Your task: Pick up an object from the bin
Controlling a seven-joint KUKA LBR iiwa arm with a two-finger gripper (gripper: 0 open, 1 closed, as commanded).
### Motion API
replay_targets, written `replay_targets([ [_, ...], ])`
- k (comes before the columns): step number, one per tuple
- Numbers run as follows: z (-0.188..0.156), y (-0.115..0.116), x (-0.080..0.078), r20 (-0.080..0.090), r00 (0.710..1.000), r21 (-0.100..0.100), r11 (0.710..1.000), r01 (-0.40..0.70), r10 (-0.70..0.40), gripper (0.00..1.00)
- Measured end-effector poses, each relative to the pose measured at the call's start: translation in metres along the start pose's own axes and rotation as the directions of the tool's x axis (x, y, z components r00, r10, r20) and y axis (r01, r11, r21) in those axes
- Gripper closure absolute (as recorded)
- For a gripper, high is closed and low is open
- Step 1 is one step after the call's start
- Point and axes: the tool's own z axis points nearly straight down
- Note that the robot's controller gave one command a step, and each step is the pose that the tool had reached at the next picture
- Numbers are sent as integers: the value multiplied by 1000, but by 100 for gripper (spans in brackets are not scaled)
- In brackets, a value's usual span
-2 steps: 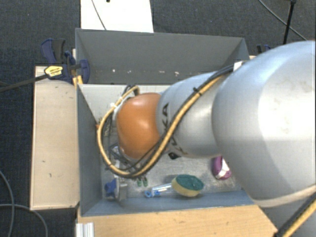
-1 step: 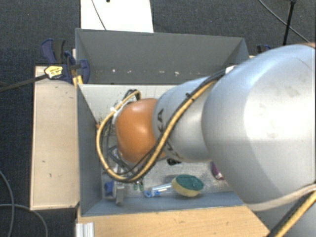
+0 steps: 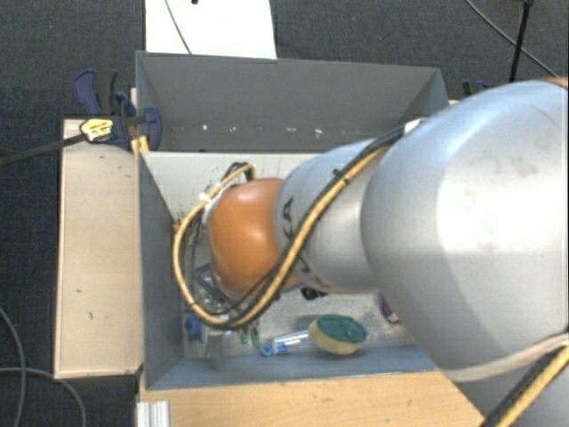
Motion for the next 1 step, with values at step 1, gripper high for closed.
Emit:
replay_targets([
  [1, -73, 7, -23, 9, 1000, -1, 1000, -7, 7, 100],
])
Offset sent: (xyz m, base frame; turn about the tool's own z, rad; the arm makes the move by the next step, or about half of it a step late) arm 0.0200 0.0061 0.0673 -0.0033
